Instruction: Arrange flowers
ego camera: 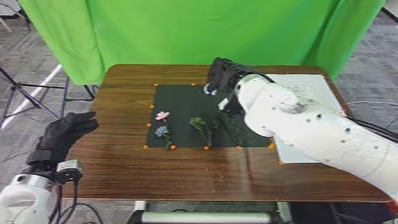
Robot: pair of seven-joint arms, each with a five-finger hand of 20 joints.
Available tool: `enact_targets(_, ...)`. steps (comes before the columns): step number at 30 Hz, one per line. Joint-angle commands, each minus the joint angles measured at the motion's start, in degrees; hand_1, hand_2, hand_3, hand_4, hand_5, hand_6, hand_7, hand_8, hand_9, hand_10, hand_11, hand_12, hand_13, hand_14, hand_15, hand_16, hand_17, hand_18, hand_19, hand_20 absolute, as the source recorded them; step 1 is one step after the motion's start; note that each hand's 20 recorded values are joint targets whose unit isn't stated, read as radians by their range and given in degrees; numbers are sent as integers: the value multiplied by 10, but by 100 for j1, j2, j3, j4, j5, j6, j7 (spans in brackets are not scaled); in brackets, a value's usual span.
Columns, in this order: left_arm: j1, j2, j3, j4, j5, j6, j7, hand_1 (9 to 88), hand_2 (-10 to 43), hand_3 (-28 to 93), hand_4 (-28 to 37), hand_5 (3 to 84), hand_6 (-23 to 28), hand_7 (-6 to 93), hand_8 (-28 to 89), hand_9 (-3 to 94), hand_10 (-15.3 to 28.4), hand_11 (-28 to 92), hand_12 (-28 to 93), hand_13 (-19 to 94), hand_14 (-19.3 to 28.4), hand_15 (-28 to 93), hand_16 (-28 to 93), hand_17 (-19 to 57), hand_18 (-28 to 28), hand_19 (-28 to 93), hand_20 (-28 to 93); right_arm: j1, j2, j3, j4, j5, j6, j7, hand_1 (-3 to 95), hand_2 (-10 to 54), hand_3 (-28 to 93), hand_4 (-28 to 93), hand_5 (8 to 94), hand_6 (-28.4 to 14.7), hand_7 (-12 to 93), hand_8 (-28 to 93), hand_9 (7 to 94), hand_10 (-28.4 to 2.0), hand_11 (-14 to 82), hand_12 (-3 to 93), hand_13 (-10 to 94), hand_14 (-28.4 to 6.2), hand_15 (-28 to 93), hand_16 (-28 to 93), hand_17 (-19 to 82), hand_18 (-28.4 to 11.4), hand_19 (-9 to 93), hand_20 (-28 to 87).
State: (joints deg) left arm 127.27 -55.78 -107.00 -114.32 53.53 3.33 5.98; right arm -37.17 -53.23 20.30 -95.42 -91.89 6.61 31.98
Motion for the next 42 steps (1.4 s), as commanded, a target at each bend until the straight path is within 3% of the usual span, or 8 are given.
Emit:
enact_targets(1, -91, 21, 60, 54, -25, -56, -103, 248, 162, 597, -282, 475, 41, 178, -75, 479, 162, 212, 96, 371, 194, 193, -47, 76, 114, 97, 121, -159, -573, -254, 167, -38, -105, -42, 650, -95, 525, -113, 783, -6, 187, 110, 881, -115, 66, 415, 885, -9, 711, 323, 645, -152, 932, 672)
enact_targets(7, -165, 75, 128, 86, -18, -105, -115, 247, 160, 600, -283, 475, 41, 177, -75, 478, 161, 211, 96, 371, 194, 193, -47, 76, 114, 98, 121, -240, -742, -310, 378, -147, -143, 18, 648, -95, 527, -113, 783, -4, 187, 108, 880, -116, 66, 414, 886, -9, 711, 325, 646, -152, 932, 672)
enact_targets(19, -241, 61, 198, 132, 0, -158, -121, 249, 158, 597, -283, 474, 42, 176, -73, 479, 163, 211, 96, 371, 194, 195, -47, 75, 113, 98, 121, -358, -999, -306, 794, -215, -266, 104, 639, -95, 530, -113, 777, 0, 183, 98, 873, -119, 53, 397, 882, -14, 712, 327, 643, -152, 932, 676)
enact_targets(42, -270, 41, 211, 151, 12, -233, -134, 250, 128, 605, -283, 469, 46, 173, -72, 472, 163, 210, 97, 371, 199, 198, -46, 72, 117, 101, 119, -268, -1040, -335, 831, -250, -424, 81, 583, -95, 521, -106, 723, -9, 152, 81, 782, -134, 98, 296, 861, -22, 710, 327, 623, -156, 932, 669)
